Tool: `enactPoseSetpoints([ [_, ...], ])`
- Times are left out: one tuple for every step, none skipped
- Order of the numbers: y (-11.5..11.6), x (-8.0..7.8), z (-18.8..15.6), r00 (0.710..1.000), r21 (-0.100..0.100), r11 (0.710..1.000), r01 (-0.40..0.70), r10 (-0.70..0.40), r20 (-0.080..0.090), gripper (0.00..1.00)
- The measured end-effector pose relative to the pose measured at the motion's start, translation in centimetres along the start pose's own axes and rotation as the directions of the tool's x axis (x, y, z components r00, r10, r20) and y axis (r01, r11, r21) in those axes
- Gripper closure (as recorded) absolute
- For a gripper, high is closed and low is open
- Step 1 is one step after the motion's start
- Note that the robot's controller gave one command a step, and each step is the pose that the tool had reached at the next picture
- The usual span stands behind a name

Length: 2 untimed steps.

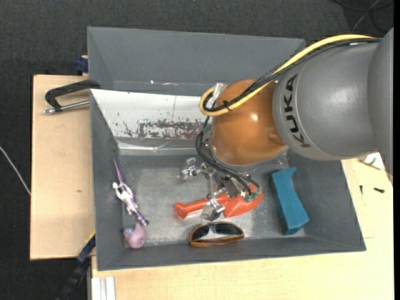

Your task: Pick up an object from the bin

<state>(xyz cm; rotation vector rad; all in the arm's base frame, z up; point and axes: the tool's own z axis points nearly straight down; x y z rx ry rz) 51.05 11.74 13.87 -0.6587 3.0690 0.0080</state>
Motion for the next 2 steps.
enactPoseSetpoints([
  [-2.14, 0.79, 6.11, 0.938, 0.004, 0.938, 0.346, -0.346, -0.01, 1.0],
  [-2.14, 0.78, 6.11, 0.938, 0.004, 0.938, 0.346, -0.346, -0.01, 1.0],
])
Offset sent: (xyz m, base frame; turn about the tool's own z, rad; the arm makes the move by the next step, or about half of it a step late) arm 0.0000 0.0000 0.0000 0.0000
